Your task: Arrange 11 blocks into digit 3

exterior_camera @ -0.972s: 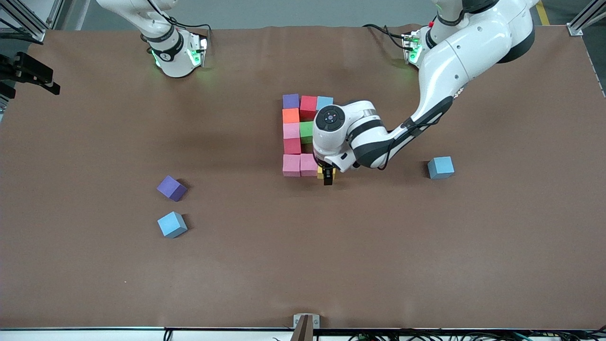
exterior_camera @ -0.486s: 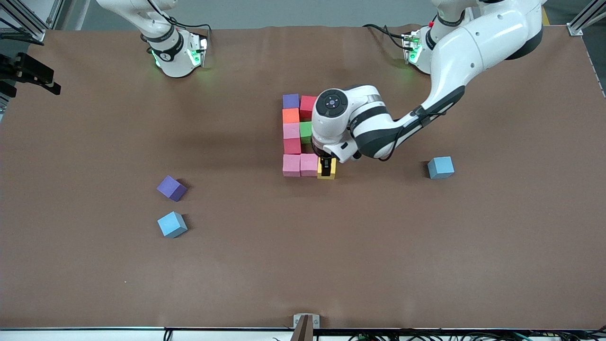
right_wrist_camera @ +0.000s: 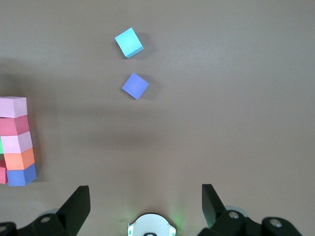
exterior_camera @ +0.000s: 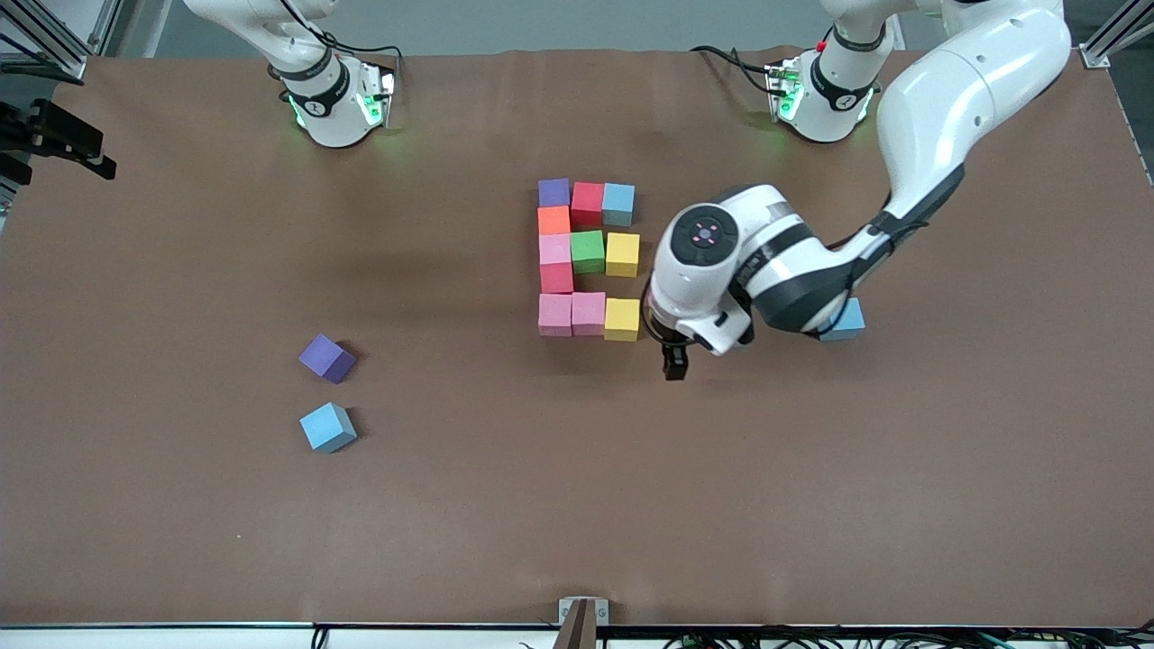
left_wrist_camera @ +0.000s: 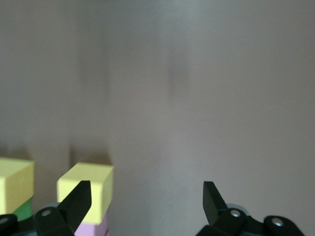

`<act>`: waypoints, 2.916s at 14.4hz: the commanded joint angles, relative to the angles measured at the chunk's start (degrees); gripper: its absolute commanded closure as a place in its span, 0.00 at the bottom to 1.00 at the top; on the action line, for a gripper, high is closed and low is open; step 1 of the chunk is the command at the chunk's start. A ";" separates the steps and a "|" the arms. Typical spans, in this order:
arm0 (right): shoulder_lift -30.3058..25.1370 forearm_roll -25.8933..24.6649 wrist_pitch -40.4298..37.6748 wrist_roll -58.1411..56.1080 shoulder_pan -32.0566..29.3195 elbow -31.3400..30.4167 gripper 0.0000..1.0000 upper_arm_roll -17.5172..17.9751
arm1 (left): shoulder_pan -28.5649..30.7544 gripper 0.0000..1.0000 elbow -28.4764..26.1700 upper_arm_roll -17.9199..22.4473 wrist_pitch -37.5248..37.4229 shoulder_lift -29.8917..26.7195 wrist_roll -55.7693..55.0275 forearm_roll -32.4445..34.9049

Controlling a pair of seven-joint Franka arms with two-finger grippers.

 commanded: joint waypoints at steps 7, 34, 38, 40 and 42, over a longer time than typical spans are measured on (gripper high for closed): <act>-1.23 0.42 -0.65 -0.30 0.62 -0.54 0.00 -0.38 | 5.72 0.00 3.28 1.36 -1.79 -1.93 31.09 -8.45; -1.23 0.25 -0.30 -0.21 1.85 -0.54 0.00 0.06 | 25.75 0.00 -2.34 23.95 -19.01 -47.98 148.10 -46.52; -1.23 0.25 -0.47 -0.21 1.68 -0.54 0.00 -0.03 | 27.62 0.00 -2.35 28.15 -22.09 -51.68 158.13 -49.42; -1.23 0.25 -0.30 -0.21 1.68 -0.54 0.00 -0.12 | 23.07 0.00 -2.43 34.90 -22.10 -52.30 160.87 -50.75; -1.23 0.25 -0.38 -0.30 1.77 -0.54 0.00 -0.03 | 12.64 0.00 -2.61 45.00 -22.18 -52.82 160.87 -50.75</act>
